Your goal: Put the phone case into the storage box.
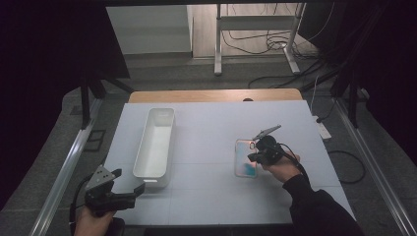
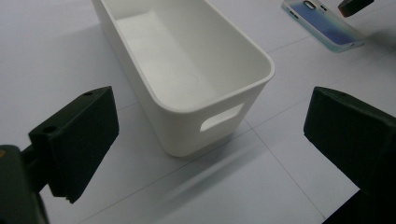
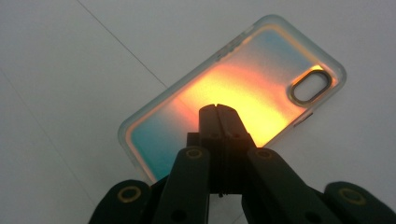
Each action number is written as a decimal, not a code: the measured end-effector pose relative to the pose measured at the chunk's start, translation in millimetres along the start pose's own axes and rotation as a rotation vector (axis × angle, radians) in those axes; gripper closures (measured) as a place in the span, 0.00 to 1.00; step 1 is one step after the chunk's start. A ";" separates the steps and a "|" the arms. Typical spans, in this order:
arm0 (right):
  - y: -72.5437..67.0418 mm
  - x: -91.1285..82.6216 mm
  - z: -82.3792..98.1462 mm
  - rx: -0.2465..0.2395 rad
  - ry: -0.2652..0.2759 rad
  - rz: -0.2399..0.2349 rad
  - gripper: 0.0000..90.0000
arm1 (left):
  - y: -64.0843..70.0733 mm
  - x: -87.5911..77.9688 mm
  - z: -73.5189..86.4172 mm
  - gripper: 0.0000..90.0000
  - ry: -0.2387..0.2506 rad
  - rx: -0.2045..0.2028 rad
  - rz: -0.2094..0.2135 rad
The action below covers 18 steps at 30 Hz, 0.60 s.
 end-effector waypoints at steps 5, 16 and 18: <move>-1.4 4.7 3.5 -0.005 -0.028 0.003 0.99 | -0.4 -0.2 0.0 0.05 0.003 -0.003 0.001; -0.5 10.6 13.6 -0.008 -0.093 0.013 0.99 | -0.2 -0.2 0.0 0.05 0.002 -0.003 0.000; 0.6 9.8 14.0 0.000 -0.092 0.013 0.99 | -0.2 -0.1 0.0 0.05 0.002 -0.003 0.000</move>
Point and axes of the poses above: each handheld gripper's, and its own axes: x roughly forward along the jaws, z roughly out of its underside, y roughly to its right, the point moved 5 cm from there along x, roughly forward along the jaws, and after that the axes turned 1 degree about -y, right-handed, at the moved point
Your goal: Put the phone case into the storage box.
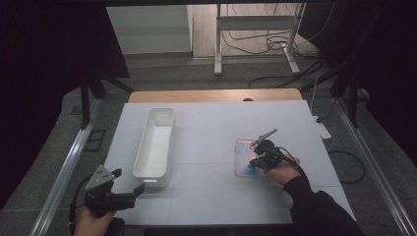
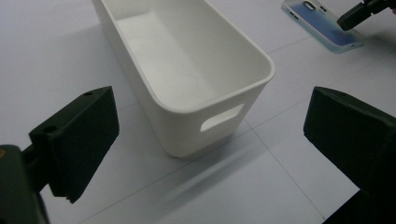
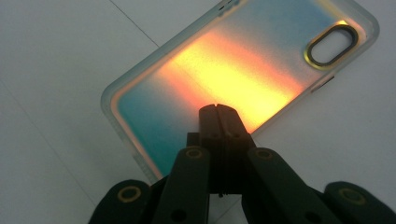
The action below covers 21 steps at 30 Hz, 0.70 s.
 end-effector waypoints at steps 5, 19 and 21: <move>2.8 -1.5 0.4 0.003 0.001 0.011 0.99 | 0.0 0.0 0.0 0.05 0.000 0.000 0.000; 13.5 -2.2 0.4 0.024 0.009 0.030 0.99 | 0.0 0.4 -0.1 0.05 -0.004 -0.001 0.000; 14.9 -2.3 0.4 0.027 0.010 0.033 0.99 | -0.1 0.5 -0.1 0.05 -0.003 -0.002 0.000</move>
Point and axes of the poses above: each handheld gripper's, and its own axes: x roughly forward along the jaws, z roughly out of its underside, y roughly to its right, the point moved 5 cm from there along x, roughly forward along the jaws, and after that the axes turned 1 degree about -y, right-handed, at the moved point
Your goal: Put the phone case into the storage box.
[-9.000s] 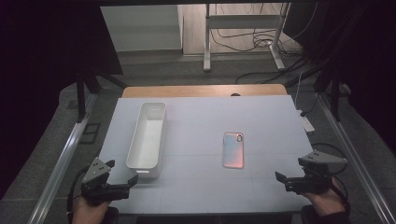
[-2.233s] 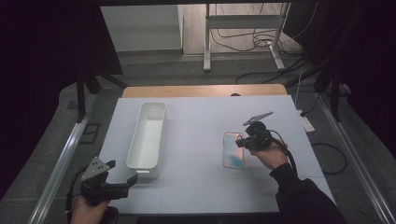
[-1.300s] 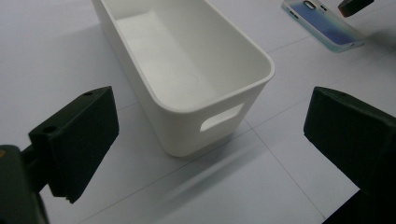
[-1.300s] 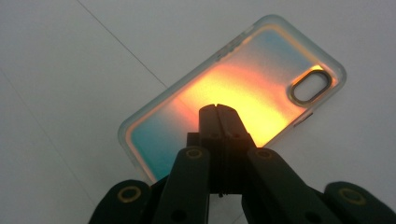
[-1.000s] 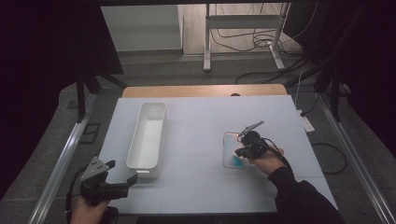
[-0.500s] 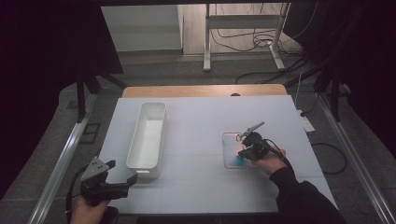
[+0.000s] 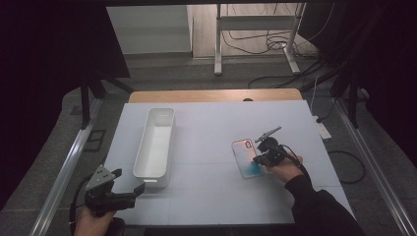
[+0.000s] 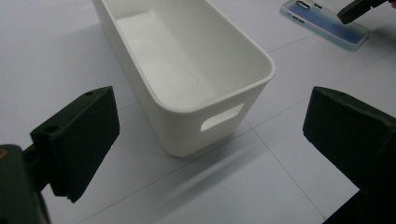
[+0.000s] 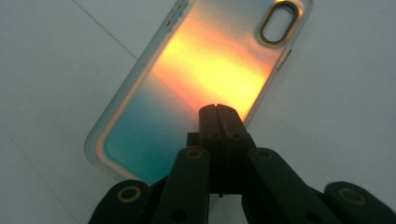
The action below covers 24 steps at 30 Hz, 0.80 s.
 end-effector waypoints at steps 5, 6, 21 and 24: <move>6.3 -0.3 -0.1 0.006 0.002 0.022 0.99 | 0.1 0.2 0.0 0.05 -0.001 0.001 -0.001; 7.5 -0.4 -0.1 0.007 0.003 0.026 0.99 | 0.0 0.2 0.0 0.05 -0.001 0.001 -0.001; 3.8 -14.7 -4.9 0.021 0.069 0.014 0.87 | 0.0 0.1 0.0 0.05 -0.001 0.000 -0.001; 2.9 -18.6 -6.0 0.021 0.087 0.014 0.75 | 0.0 0.2 -0.1 0.05 -0.001 0.000 -0.002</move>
Point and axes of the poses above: each handheld gripper's, and its own axes: x roughly forward along the jaws, z roughly out of its underside, y roughly to its right, the point moved 5 cm from there along x, roughly forward along the jaws, and after that the axes turned 1 degree about -y, right-handed, at the moved point
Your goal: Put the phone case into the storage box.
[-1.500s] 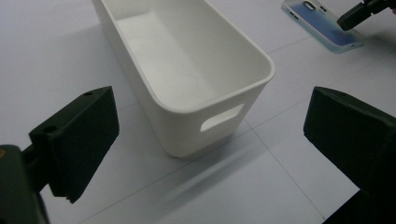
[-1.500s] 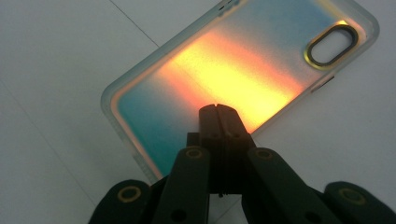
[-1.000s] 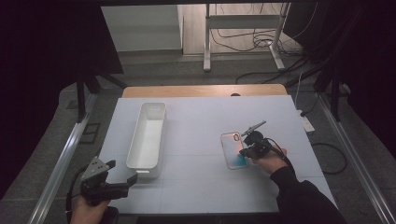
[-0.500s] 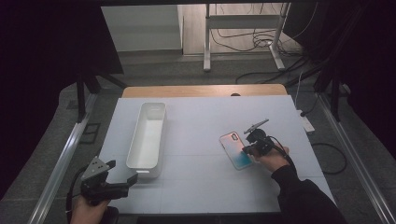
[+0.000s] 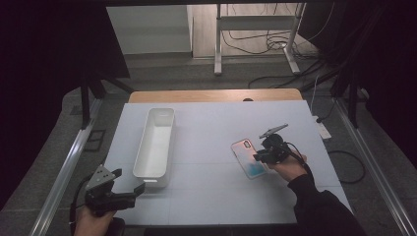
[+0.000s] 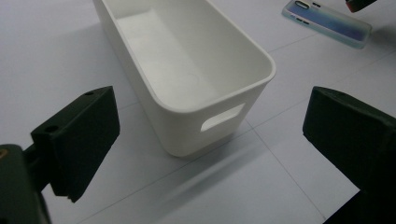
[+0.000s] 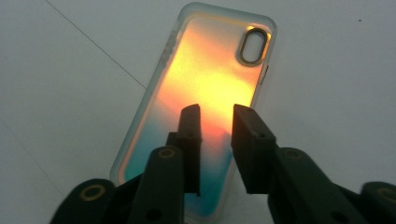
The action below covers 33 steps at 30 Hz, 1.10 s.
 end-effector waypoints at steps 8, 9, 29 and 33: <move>2.4 -2.6 -1.9 0.008 0.031 0.038 0.47 | -0.1 0.0 0.1 0.05 0.000 -0.001 0.000; 3.0 -2.6 -2.2 0.015 0.035 0.042 0.42 | -0.2 0.0 0.0 0.05 0.001 -0.001 0.001; 8.3 11.9 4.0 0.047 -0.005 0.064 0.00 | 0.1 0.2 0.1 0.05 -0.001 -0.001 0.001; 10.7 15.5 6.2 0.057 -0.022 0.068 0.00 | -0.1 0.2 0.0 0.05 -0.002 0.000 0.000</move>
Point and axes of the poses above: each handheld gripper's, and its own axes: x roughly forward along the jaws, z roughly out of its underside, y roughly to its right, the point moved 5 cm from there along x, roughly forward along the jaws, and after that the axes turned 1 degree about -y, right-handed, at the moved point
